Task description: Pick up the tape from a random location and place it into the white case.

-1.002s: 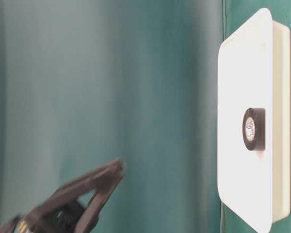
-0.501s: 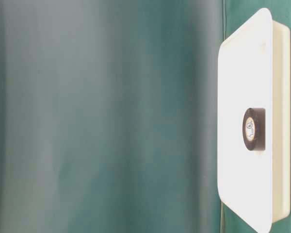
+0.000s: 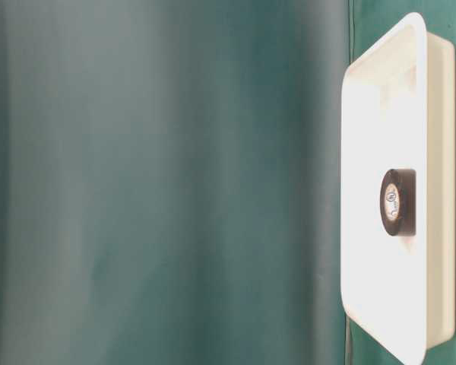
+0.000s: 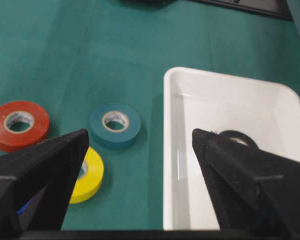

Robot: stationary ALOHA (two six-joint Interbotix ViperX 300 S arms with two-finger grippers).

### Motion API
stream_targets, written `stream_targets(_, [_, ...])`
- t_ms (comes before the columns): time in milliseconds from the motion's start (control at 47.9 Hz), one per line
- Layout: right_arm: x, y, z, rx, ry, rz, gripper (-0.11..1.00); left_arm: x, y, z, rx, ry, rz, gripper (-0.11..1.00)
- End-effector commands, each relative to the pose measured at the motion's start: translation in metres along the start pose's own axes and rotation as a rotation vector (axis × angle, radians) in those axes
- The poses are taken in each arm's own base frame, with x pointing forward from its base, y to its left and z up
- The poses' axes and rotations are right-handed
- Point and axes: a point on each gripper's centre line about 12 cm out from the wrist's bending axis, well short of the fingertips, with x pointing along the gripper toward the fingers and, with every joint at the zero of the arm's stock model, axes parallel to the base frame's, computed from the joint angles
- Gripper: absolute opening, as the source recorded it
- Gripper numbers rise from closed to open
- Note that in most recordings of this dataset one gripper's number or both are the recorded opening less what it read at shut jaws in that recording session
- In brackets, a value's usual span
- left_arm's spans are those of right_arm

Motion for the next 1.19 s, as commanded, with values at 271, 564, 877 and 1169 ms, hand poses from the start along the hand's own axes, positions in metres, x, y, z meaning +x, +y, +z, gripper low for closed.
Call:
stream_targets(271, [0.001,-0.001,0.011,0.006,-0.028,-0.002,0.92,0.0,0.0,0.006,-0.002,-0.02,-0.002,0.95])
stream_targets(564, [0.002,0.007,0.01,0.007,-0.022,0.033,0.92,0.0,0.0,0.006,-0.003,-0.022,-0.002,0.95])
stream_targets(877, [0.003,0.009,0.01,0.007,-0.019,0.04,0.92,0.0,0.0,0.006,-0.004,-0.022,-0.002,0.95])
stream_targets(1169, [0.016,0.014,0.019,0.004,-0.019,0.06,0.92,0.002,-0.001,0.007,-0.004,-0.026,-0.003,0.95])
